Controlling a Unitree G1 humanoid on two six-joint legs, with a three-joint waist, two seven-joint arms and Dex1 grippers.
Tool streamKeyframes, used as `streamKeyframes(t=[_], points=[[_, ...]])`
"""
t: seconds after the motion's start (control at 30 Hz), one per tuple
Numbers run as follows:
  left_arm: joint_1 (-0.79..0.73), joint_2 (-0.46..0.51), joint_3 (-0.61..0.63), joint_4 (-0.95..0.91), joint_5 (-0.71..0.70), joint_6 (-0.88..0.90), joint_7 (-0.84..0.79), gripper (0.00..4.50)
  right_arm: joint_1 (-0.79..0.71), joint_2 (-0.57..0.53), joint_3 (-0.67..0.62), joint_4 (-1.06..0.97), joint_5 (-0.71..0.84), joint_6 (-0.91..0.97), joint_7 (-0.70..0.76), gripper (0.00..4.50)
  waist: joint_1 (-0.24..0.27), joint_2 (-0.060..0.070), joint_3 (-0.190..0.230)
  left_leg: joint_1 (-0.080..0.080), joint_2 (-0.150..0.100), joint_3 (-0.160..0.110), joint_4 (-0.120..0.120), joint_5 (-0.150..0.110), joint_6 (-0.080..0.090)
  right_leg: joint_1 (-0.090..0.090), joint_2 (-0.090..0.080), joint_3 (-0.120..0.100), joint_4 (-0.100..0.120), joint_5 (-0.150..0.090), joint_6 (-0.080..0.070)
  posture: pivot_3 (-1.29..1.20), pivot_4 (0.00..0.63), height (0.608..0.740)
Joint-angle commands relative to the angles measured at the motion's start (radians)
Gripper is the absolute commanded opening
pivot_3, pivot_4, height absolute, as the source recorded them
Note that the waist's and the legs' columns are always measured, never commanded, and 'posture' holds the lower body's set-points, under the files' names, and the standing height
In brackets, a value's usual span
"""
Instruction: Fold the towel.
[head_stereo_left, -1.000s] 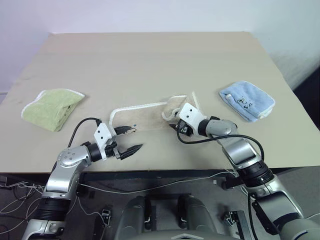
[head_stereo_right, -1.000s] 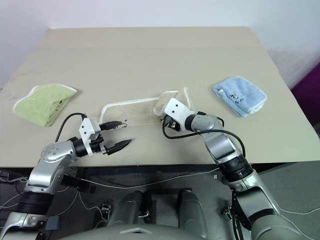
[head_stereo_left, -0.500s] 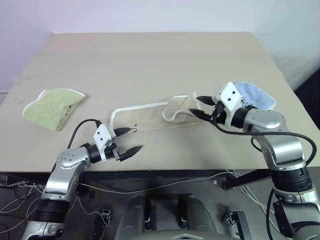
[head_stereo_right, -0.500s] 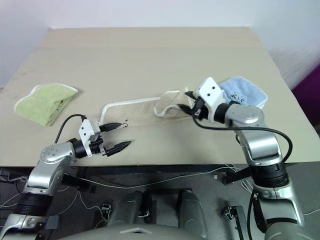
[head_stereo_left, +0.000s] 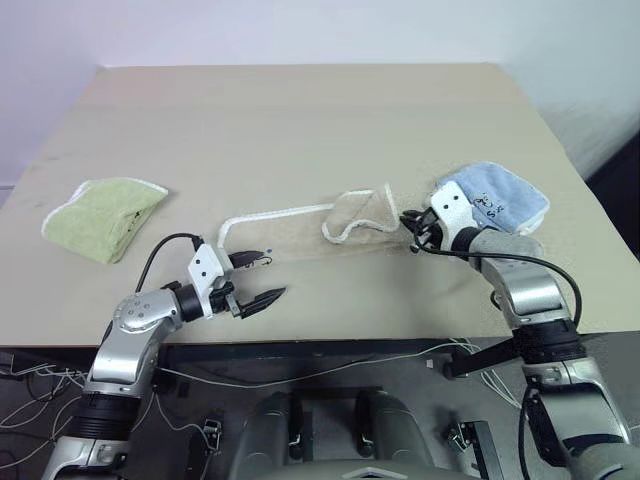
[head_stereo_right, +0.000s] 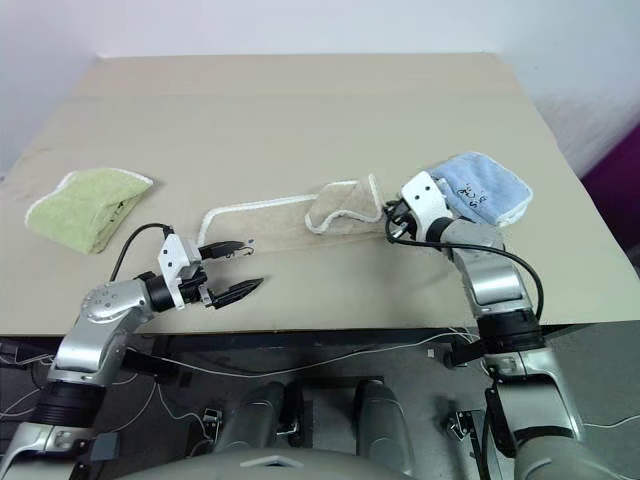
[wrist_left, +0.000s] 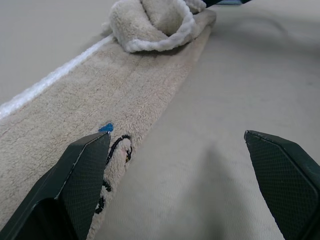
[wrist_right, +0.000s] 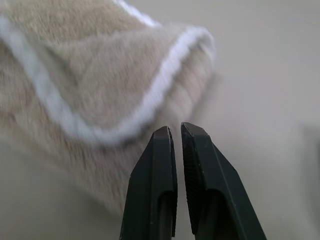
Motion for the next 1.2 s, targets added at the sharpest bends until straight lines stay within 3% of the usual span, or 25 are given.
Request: streamKeyframes(t=[0.03, 0.43, 0.7, 0.93, 1.2], points=[[0.002, 0.011, 0.011, -0.026, -0.007, -0.001, -0.004, 4.5, -0.051, 0.036, 0.012, 0.014, -0.009, -0.045, -0.006, 0.36, 0.0, 0.0, 0.0, 0.0, 0.0, 0.0, 0.0, 0.0, 0.0, 0.0, 0.0, 0.0, 0.0, 0.0, 0.0, 0.0, 0.15, 0.74], [-0.001, 0.006, 0.01, -0.021, -0.008, -0.002, -0.001, 4.5, -0.207, 0.207, 0.065, 0.196, -0.032, -0.125, -0.013, 0.36, -0.004, 0.0, 0.0, 0.0, 0.0, 0.0, 0.0, 0.003, -0.006, 0.0, 0.001, 0.0, 0.0, 0.0, 0.0, 0.0, 0.15, 0.74], [0.005, 0.001, 0.009, -0.031, -0.009, 0.003, 0.004, 4.5, -0.293, 0.314, 0.036, 0.375, -0.022, -0.169, -0.064, 0.36, -0.004, 0.0, 0.0, 0.0, 0.0, 0.0, 0.0, 0.004, -0.007, 0.0, 0.001, 0.0, 0.0, 0.0, 0.0, 0.0, 0.15, 0.74], [0.033, 0.003, 0.018, -0.057, -0.013, 0.011, 0.018, 4.5, -0.277, 0.317, -0.038, 0.308, 0.034, -0.152, -0.085, 0.36, -0.005, 0.0, 0.0, 0.0, 0.0, 0.0, 0.0, 0.004, -0.007, 0.0, 0.001, 0.0, 0.0, 0.0, 0.0, 0.0, 0.15, 0.74], [0.048, 0.005, 0.023, -0.076, -0.018, 0.021, 0.03, 4.5, -0.273, 0.29, -0.16, 0.112, 0.193, 0.039, -0.084, 0.36, -0.004, 0.001, 0.0, 0.0, 0.0, 0.0, -0.001, 0.004, -0.007, 0.0, 0.0, 0.0, 0.0, 0.0, 0.0, 0.0, 0.15, 0.74]])
